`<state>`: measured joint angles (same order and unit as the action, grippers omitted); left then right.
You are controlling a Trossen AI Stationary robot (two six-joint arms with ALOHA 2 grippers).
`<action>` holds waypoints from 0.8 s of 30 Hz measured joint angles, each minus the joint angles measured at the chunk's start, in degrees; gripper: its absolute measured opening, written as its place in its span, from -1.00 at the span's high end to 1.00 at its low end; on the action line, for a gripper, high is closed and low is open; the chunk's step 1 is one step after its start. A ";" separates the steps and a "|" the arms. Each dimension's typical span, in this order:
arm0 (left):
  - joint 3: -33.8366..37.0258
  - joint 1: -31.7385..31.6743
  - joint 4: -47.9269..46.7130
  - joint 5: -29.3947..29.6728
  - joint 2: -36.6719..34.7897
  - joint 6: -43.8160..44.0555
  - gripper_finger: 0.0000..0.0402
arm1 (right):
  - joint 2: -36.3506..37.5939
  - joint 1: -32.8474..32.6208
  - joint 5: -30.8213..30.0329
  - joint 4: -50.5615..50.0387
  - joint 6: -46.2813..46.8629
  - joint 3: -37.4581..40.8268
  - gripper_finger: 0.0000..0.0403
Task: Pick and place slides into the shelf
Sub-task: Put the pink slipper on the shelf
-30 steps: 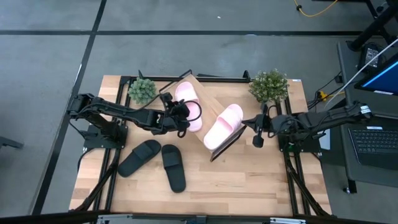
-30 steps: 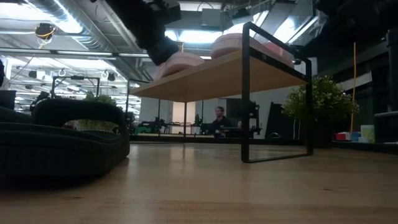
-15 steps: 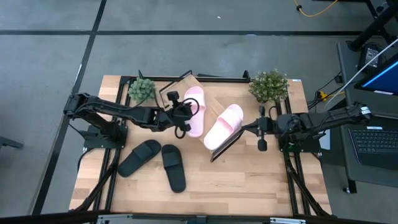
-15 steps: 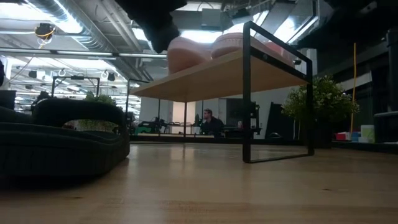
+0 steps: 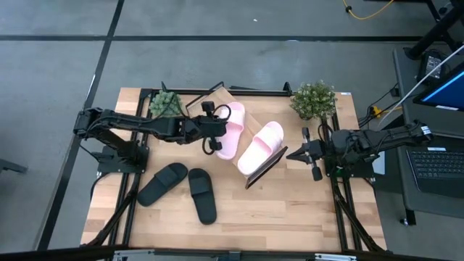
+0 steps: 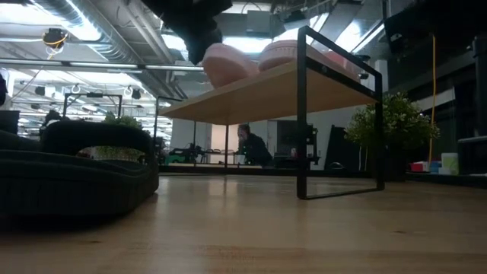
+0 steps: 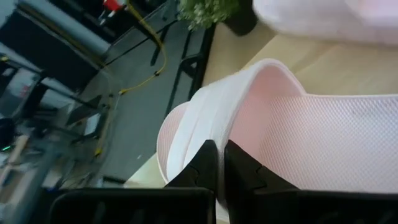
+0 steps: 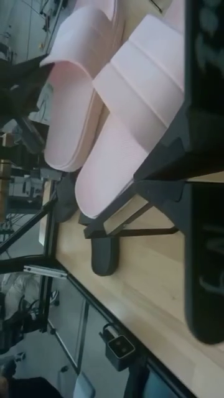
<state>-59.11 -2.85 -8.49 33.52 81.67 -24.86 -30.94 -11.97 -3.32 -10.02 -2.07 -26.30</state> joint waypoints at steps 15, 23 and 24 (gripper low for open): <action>0.00 -2.80 3.48 -15.67 0.00 -5.64 0.99 | -0.13 0.00 0.03 -0.07 0.02 0.02 0.97; -0.04 -2.86 5.95 -18.72 0.09 -7.23 0.99 | -0.13 0.00 0.03 -0.07 0.02 0.01 0.97; -0.08 -2.80 6.37 -18.72 0.31 -7.25 0.99 | -0.13 0.00 0.03 -0.07 0.02 0.00 0.97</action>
<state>-59.19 -5.65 -2.12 14.81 81.97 -32.12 -31.07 -11.97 -3.29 -10.09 -2.04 -26.30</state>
